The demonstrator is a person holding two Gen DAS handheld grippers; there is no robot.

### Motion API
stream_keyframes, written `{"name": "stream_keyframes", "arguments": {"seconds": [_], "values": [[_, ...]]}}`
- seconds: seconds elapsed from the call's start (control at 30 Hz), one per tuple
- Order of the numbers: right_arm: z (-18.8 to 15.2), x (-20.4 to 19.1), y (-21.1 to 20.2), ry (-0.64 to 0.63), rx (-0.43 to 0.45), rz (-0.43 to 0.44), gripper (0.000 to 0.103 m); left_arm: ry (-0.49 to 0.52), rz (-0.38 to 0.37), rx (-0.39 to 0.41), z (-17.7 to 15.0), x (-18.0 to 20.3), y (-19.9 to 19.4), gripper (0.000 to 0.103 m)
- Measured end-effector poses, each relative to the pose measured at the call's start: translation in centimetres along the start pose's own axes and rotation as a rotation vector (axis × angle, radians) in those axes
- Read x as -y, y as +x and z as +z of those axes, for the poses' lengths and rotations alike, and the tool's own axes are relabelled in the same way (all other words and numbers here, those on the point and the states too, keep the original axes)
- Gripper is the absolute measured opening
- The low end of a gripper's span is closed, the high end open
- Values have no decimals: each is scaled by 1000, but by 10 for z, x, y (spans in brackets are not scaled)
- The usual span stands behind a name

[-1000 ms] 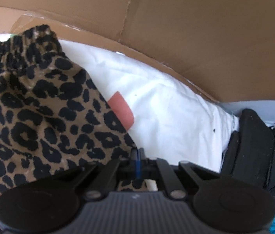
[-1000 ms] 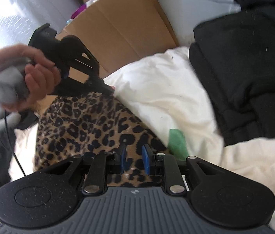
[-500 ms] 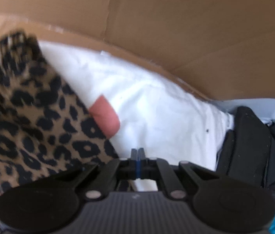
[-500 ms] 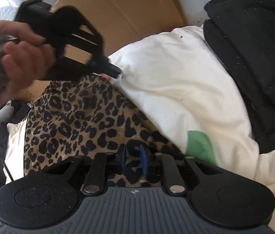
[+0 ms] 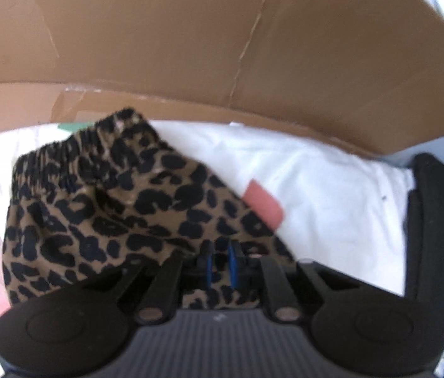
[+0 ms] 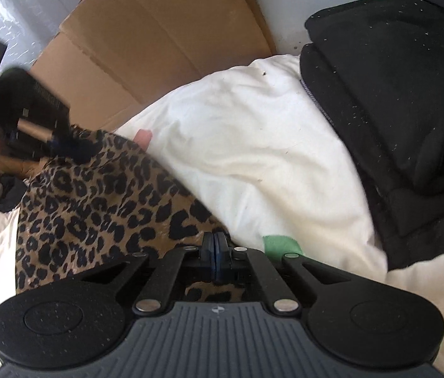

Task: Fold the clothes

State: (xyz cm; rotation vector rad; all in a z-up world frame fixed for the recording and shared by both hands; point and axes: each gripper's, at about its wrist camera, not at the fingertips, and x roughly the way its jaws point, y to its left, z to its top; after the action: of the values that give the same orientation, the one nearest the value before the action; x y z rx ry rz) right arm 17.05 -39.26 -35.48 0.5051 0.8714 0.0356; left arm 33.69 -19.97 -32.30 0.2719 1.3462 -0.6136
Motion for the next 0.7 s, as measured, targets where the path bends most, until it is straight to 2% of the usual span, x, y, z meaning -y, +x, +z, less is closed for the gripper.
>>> {"name": "stream_keyframes", "arguments": {"seconds": [0.27, 0.47, 0.63, 0.7], "values": [[1, -1, 1, -36, -7, -5, 4, 37, 15, -9, 2, 5, 40, 10], [1, -4, 1, -63, -9, -15, 4, 40, 13, -4, 15, 9, 48, 1], [-3, -6, -4, -13, -4, -39, 4, 75, 28, -4, 14, 12, 44, 2], [-4, -6, -7, 5, -3, -37, 8, 100, 42, 6, 10, 14, 38, 8]]}}
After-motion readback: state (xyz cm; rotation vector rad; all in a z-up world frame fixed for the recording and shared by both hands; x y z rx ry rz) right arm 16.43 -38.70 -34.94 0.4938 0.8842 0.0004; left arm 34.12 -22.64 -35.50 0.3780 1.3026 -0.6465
